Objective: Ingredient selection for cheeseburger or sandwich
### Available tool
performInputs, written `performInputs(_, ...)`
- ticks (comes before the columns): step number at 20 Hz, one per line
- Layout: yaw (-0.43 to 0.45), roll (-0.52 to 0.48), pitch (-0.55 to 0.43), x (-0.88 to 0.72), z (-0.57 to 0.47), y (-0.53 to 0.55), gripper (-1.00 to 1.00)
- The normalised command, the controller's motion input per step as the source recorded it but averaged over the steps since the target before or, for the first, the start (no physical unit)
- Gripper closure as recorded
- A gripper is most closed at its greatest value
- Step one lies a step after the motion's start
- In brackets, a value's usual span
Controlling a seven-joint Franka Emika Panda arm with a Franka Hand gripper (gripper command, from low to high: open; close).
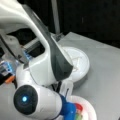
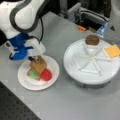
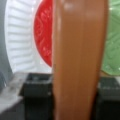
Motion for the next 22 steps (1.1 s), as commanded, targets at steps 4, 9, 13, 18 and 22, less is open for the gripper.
performInputs(4, 0.054, 0.084, -0.101, 0.08, -0.10, -0.14, 1.00)
performInputs(9, 0.030, 0.096, -0.102, 0.10, -0.07, -0.09, 1.00)
performInputs(13, 0.024, 0.103, -0.102, 0.09, -0.05, -0.05, 1.00)
performInputs(18, 0.034, 0.109, -0.109, 0.10, -0.06, -0.06, 1.00)
performInputs(22, 0.039, 0.114, -0.111, 0.13, -0.07, -0.08, 1.00)
